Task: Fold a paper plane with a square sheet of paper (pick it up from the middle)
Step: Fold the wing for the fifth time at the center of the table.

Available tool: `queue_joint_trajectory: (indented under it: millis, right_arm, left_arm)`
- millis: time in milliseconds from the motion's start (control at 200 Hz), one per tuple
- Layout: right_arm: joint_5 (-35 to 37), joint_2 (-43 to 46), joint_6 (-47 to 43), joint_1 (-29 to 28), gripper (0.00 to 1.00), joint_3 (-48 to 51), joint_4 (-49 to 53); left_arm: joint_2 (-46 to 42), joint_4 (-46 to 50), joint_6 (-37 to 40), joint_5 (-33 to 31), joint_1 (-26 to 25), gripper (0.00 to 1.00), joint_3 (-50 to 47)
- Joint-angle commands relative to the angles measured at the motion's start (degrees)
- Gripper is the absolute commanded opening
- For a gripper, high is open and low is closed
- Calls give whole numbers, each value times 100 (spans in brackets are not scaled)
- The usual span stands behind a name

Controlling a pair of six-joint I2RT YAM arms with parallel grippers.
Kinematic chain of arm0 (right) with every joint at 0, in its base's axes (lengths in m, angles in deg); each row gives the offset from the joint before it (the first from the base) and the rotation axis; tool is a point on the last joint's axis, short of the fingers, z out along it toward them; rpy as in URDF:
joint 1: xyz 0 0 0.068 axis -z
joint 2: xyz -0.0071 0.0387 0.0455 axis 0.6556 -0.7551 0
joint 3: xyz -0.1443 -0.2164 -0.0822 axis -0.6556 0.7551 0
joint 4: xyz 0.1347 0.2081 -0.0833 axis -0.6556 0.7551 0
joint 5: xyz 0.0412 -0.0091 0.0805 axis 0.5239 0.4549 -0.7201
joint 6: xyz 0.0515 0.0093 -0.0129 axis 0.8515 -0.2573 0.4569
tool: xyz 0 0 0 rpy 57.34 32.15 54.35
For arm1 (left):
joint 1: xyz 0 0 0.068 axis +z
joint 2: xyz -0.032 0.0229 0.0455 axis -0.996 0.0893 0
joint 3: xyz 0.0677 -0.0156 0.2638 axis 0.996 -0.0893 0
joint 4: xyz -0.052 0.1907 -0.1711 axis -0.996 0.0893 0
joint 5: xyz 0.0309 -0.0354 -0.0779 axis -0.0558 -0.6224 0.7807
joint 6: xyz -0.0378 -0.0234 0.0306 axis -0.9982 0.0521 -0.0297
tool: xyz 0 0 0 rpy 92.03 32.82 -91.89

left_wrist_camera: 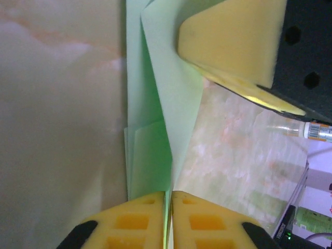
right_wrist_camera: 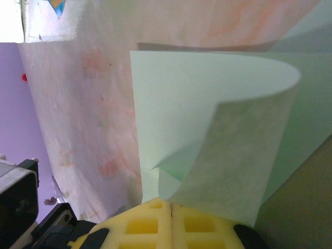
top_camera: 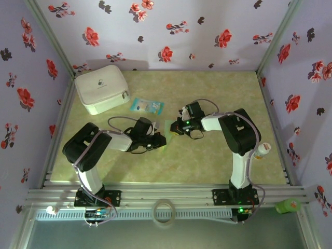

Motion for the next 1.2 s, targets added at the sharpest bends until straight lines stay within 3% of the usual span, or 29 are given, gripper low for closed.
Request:
queue_joint_trajectory:
  millis: [0,50,135,280,390,620,760,835,920,1195]
  right_arm:
    - [441,-242,23,-33,5,21,147]
    - [461,-244,18,-33,5,8,169]
    - [478,-252,36,-35,5,14,178]
    - [506,-243,21,-40,5,31,229]
    - [507,-256,26,-33,5,27,244]
    - [507,-252,19,-37,5,24,248]
    - [542,-265,30,-33,5,31,255]
    - [551,-278,27,-33,5,21,275]
    - [566,-287,32,-33,5,19,292]
    - [568,-294,19,-33,5,18,301]
  left_arm:
    - [-86,434,152,345,17,6,-206]
    - [-80,459,168,375,17,0,-209]
    - [-88,501,182,382,16,0,-218]
    - [-196,618,229,339,16,18,-278]
    - [-279,825,350,296,14,19,-270]
    - [-309,1020,461,313,16,0,-296]
    - [-329,1000,441,340,16,0,-307]
    - [-383,992,417,341,17,12,-343]
    - [-477,1039,411,324,13,16,-388]
    - [-557,1053,398,322,15,0,-526]
